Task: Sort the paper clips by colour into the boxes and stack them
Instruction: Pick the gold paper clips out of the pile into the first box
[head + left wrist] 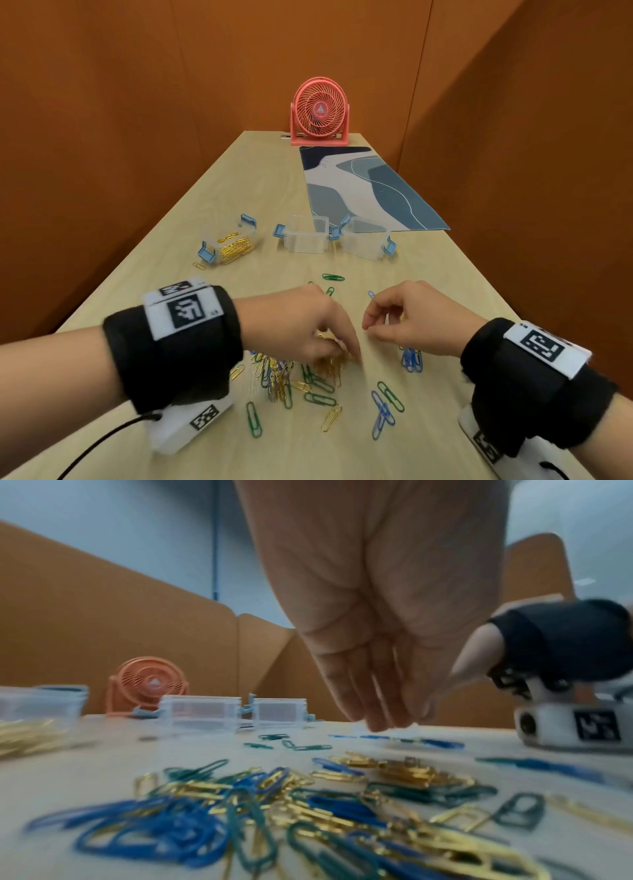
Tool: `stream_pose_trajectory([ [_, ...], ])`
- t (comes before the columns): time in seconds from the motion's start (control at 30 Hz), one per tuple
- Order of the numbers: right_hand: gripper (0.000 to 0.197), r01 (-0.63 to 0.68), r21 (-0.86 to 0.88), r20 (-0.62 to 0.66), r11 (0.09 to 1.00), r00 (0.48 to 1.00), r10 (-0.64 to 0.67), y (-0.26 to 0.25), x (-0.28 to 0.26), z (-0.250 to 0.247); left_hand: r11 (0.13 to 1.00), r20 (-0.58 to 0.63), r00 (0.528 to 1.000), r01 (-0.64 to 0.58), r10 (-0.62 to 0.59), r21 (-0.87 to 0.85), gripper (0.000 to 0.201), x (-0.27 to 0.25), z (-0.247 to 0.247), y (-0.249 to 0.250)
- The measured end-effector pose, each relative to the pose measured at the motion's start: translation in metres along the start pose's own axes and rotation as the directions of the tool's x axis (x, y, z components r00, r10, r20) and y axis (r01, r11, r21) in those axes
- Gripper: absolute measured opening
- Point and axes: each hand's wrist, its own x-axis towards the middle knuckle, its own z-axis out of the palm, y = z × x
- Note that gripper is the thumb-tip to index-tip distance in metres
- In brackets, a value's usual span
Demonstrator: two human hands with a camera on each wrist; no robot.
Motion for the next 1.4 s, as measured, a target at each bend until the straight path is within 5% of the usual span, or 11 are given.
stream_pose_trajectory([
  [0.07, 0.017, 0.001, 0.022, 0.051, 1.0, 0.999, -0.002, -0.004, -0.002, 0.002, 0.991, -0.103, 0.985, 0.136, -0.136, -0.009, 0.029, -0.007, -0.005, -0.008],
  [0.13, 0.038, -0.015, 0.004, 0.098, 1.0, 0.995, 0.014, -0.008, -0.002, 0.006, 0.965, -0.077, 0.964, 0.258, -0.254, 0.046, 0.05, -0.011, -0.004, -0.012],
  [0.27, 0.056, -0.064, -0.022, 0.129, 0.998, 0.989, 0.066, -0.011, -0.002, 0.011, 0.959, 0.022, 0.964, 0.262, -0.265, 0.105, 0.073, -0.008, 0.013, -0.007],
  [0.47, 0.056, -0.077, 0.019, 0.134, 0.997, 0.988, 0.074, -0.011, -0.001, 0.012, 0.983, -0.005, 0.984, 0.178, -0.178, 0.053, 0.052, 0.005, 0.021, 0.0],
  [0.6, 0.066, -0.047, -0.001, 0.118, 0.999, 0.992, 0.047, -0.013, -0.001, 0.012, 0.982, -0.058, 0.98, 0.187, -0.189, -0.037, 0.028, 0.002, 0.019, -0.003],
  [0.73, 0.075, 0.022, -0.026, 0.139, 0.999, 0.99, -0.018, -0.018, 0.001, 0.015, 0.967, -0.088, 0.965, 0.242, -0.248, -0.074, 0.028, -0.005, 0.014, -0.006],
  [1.07, 0.052, 0.042, 0.014, 0.169, 0.999, 0.985, -0.043, -0.014, 0.006, 0.022, 0.899, -0.106, 0.894, 0.427, -0.436, -0.097, 0.028, -0.029, -0.001, -0.031],
  [1.23, 0.061, 0.115, -0.007, 0.216, 0.993, 0.97, -0.11, -0.018, 0.007, 0.023, 0.931, -0.021, 0.935, 0.352, -0.355, -0.099, 0.041, -0.027, 0.0, -0.018],
  [1.4, 0.041, 0.169, -0.033, 0.235, 0.985, 0.959, -0.156, -0.024, 0.015, 0.025, 0.939, -0.037, 0.942, 0.328, -0.333, -0.102, 0.038, -0.025, 0.01, -0.014],
])
